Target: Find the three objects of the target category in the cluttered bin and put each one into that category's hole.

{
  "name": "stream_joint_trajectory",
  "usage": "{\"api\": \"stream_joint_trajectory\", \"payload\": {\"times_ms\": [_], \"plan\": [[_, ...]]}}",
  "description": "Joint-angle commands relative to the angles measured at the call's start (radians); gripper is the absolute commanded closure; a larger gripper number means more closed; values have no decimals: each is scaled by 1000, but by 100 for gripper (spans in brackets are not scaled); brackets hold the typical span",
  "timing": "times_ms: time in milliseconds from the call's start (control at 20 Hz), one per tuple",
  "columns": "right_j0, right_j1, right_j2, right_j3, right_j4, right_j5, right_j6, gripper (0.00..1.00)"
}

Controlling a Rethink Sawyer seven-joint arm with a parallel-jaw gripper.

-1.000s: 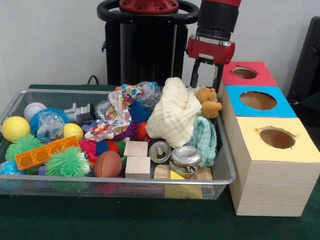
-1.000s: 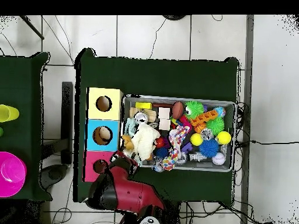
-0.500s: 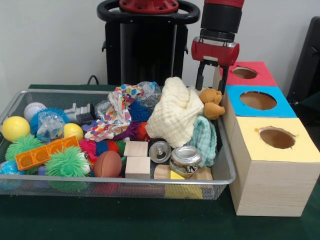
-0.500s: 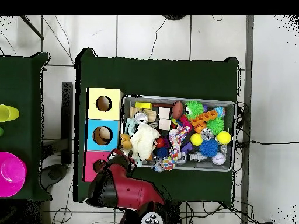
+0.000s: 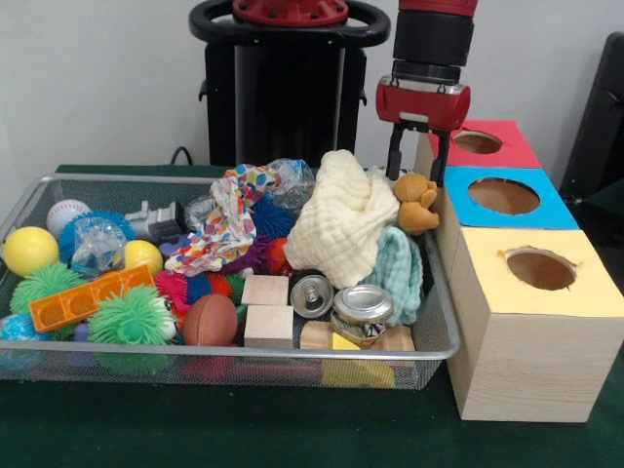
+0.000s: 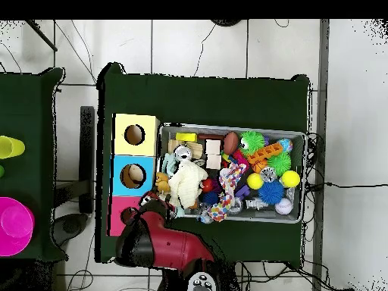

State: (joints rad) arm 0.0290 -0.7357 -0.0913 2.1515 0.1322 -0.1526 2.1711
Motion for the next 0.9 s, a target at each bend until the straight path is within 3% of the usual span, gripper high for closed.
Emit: {"api": "stream_joint_trajectory", "payload": {"times_ms": [50, 300, 350, 900], "plan": [[-30, -3, 110, 50, -42, -101, 212, 0], [-32, -3, 112, 49, -48, -110, 205, 0], [-33, -3, 113, 48, -50, -112, 203, 100], [-42, -7, 118, 55, -38, -133, 213, 100]]}}
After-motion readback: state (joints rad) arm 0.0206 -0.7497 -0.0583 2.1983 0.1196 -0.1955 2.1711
